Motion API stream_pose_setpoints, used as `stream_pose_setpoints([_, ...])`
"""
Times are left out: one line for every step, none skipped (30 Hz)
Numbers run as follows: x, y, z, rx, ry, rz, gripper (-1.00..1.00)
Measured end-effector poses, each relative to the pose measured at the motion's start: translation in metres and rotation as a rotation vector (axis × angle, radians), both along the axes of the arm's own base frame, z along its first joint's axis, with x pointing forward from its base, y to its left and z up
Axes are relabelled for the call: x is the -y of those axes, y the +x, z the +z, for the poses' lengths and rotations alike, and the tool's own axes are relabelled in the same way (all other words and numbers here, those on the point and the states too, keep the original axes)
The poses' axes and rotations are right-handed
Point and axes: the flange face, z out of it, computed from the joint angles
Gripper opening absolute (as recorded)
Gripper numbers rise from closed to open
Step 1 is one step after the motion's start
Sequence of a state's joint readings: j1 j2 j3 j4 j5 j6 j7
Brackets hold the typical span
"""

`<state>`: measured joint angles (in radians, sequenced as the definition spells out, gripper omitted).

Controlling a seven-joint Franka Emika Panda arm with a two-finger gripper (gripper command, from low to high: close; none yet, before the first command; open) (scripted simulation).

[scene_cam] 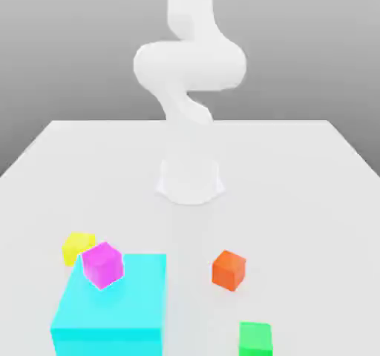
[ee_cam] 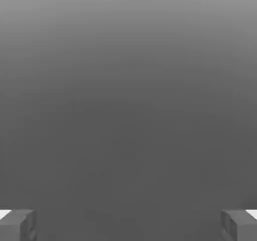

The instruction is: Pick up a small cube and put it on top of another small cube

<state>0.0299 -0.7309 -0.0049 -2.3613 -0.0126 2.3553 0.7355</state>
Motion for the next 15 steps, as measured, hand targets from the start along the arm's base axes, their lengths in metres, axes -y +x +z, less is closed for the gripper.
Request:
stream_pose_setpoints([-0.004,0.012,-0.025,-0.036,-0.026,0.037,0.0])
stream_pose_setpoints([-0.009,0.022,-0.049,-0.071,-0.05,0.075,0.0])
stream_pose_setpoints([-0.013,0.031,-0.074,-0.106,-0.074,0.112,0.0])
stream_pose_setpoints([-0.018,0.038,-0.099,-0.14,-0.096,0.15,0.0])
stream_pose_setpoints([-0.022,0.043,-0.124,-0.174,-0.118,0.189,0.0])
stream_pose_setpoints([-0.027,0.047,-0.149,-0.207,-0.139,0.229,0.0])
stream_pose_setpoints([-0.031,0.049,-0.174,-0.241,-0.159,0.269,0.0])
stream_pose_setpoints([-0.035,0.05,-0.199,-0.275,-0.178,0.311,0.0])
stream_pose_setpoints([-0.039,0.05,-0.224,-0.308,-0.197,0.353,0.0])
stream_pose_setpoints([-0.043,0.048,-0.249,-0.342,-0.215,0.397,0.0])
stream_pose_setpoints([-0.047,0.044,-0.275,-0.376,-0.232,0.443,0.0])
stream_pose_setpoints([-0.05,0.038,-0.3,-0.411,-0.249,0.49,0.0])
stream_pose_setpoints([-0.054,0.031,-0.325,-0.446,-0.265,0.539,0.0])
stream_pose_setpoints([-0.057,0.022,-0.351,-0.482,-0.28,0.591,0.0])
stream_pose_setpoints([-0.06,0.012,-0.376,-0.519,-0.295,0.645,0.0])
